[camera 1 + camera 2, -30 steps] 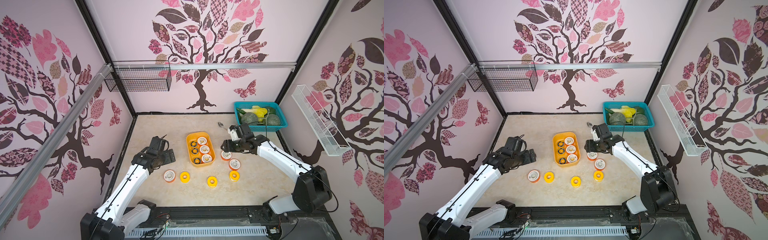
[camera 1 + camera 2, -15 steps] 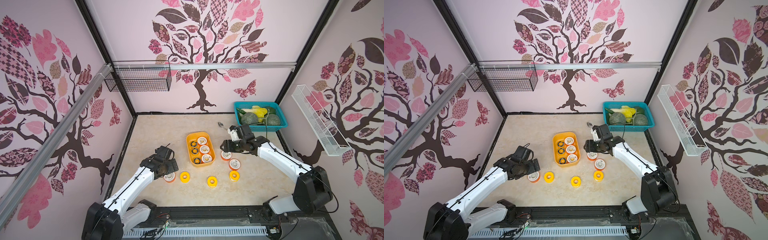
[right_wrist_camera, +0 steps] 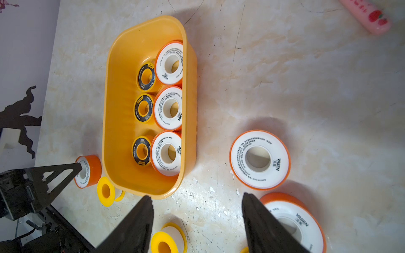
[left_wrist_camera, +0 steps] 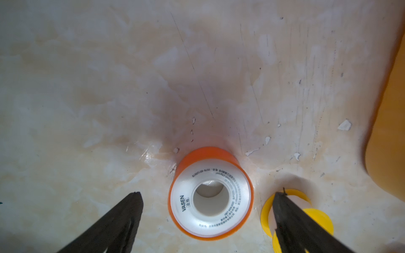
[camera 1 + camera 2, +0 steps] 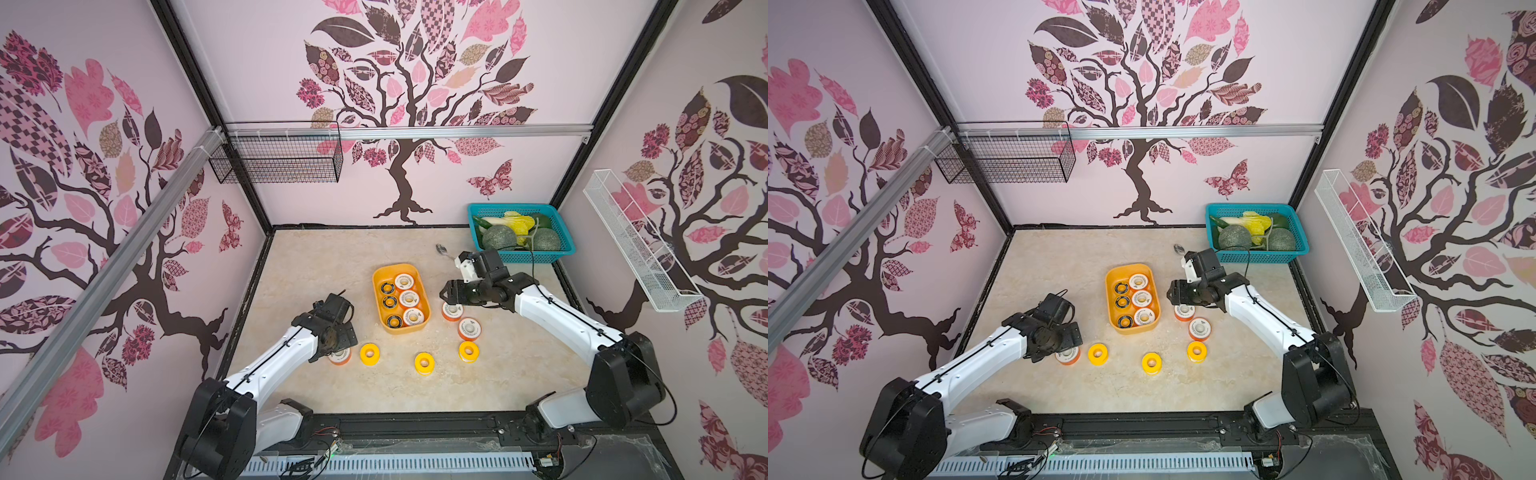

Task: Put the sealing tape into the storage box
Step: Pick up the sealing tape at the center of the board.

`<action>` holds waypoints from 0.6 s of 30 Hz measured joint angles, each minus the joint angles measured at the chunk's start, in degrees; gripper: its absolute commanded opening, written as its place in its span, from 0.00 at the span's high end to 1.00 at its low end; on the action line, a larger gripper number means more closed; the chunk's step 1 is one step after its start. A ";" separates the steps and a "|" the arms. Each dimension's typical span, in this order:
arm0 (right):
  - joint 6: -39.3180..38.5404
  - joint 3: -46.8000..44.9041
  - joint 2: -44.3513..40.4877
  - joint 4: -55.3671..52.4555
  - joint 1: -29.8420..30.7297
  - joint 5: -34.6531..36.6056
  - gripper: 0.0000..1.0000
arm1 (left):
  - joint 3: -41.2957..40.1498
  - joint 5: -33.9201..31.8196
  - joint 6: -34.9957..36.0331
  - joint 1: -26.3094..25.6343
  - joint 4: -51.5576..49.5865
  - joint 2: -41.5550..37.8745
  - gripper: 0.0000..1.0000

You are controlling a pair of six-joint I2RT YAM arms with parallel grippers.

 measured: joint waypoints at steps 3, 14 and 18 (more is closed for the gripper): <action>0.00 0.00 0.00 0.07 0.00 -0.09 0.31 | 0.00 -0.09 0.02 -0.63 0.22 0.70 0.02; 0.07 0.00 0.00 0.22 0.00 -0.17 0.31 | -2.29 0.63 0.28 -0.70 1.84 2.19 0.03; 0.42 0.00 0.00 0.33 0.00 -0.57 0.31 | -2.25 0.92 0.48 -1.16 2.16 4.00 0.04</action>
